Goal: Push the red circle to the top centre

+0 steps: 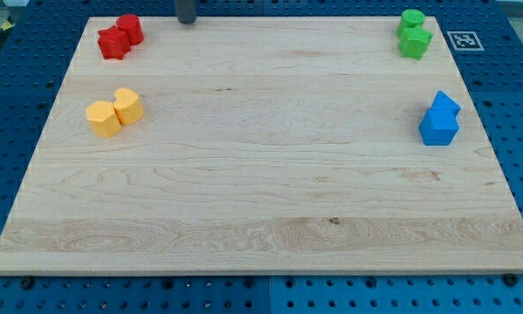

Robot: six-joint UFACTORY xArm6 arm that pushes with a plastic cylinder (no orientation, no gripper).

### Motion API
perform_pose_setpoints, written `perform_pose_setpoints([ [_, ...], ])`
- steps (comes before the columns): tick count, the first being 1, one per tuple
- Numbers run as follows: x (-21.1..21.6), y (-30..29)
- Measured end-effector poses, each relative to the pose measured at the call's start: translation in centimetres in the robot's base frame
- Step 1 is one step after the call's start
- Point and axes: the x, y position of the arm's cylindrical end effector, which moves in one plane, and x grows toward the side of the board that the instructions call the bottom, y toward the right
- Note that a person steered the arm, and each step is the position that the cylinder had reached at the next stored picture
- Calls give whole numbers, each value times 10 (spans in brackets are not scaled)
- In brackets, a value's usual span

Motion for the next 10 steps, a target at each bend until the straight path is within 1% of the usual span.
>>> perform_pose_setpoints([
  [5, 1, -98],
  [6, 3, -134],
  [7, 21, -125],
  [8, 41, -95],
  [10, 41, -31],
])
